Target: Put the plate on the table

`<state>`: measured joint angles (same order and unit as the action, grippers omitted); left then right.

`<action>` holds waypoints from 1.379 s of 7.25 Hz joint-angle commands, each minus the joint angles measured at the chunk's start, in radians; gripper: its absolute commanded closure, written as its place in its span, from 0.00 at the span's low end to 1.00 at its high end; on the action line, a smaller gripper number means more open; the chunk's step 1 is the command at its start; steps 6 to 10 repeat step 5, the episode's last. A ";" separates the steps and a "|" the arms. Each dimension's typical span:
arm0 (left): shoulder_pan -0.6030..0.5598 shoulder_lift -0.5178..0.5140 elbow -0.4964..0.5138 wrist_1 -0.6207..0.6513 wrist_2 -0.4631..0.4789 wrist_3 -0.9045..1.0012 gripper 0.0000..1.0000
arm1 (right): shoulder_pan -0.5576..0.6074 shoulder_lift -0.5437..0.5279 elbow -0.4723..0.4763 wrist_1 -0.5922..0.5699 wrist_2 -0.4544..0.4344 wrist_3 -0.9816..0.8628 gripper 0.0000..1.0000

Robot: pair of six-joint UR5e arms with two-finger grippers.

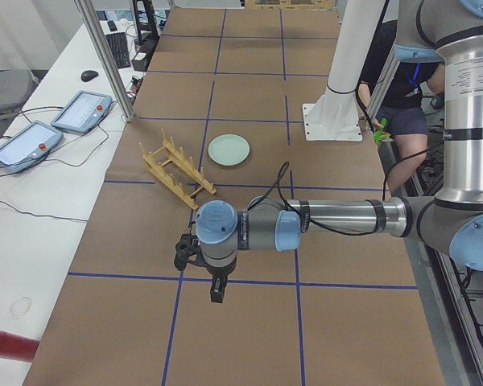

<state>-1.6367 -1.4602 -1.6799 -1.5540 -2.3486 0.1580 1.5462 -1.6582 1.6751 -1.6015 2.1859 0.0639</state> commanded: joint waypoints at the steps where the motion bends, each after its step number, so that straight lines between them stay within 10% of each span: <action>1: 0.000 -0.002 0.002 0.000 0.000 0.000 0.00 | 0.000 0.000 0.000 0.000 0.000 0.001 0.00; 10: 0.000 -0.009 0.002 0.000 0.000 0.000 0.00 | 0.000 0.000 0.000 0.000 0.002 -0.001 0.00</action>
